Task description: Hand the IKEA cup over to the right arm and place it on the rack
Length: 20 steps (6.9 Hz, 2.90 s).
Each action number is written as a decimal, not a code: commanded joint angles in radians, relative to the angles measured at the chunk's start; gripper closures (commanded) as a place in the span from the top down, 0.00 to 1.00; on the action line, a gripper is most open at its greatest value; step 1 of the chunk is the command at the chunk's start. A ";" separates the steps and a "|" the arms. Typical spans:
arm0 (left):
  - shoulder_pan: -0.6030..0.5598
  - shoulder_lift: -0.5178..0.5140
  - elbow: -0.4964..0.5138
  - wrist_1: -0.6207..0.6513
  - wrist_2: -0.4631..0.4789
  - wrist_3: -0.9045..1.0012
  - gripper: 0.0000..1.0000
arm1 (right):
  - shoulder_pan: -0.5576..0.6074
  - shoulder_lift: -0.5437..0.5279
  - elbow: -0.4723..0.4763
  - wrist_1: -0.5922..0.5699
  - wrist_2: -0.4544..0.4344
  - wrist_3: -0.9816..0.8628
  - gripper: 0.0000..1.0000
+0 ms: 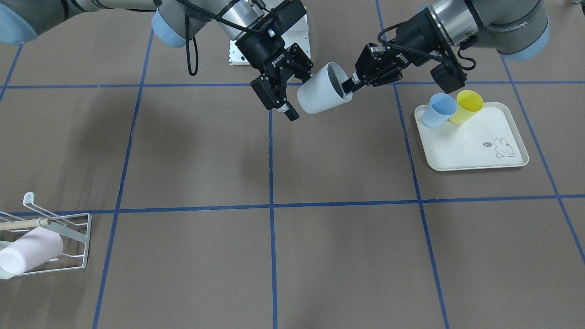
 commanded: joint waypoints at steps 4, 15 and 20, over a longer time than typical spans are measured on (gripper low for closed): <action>0.007 -0.023 0.015 0.001 0.000 0.007 0.00 | -0.007 -0.002 -0.002 0.049 -0.015 -0.064 0.99; -0.051 0.007 0.019 0.002 -0.009 0.073 1.00 | 0.025 0.001 0.002 -0.015 -0.024 -0.052 0.49; -0.216 0.294 0.019 0.231 -0.003 0.748 1.00 | 0.219 -0.002 0.115 -0.533 0.133 -0.012 0.37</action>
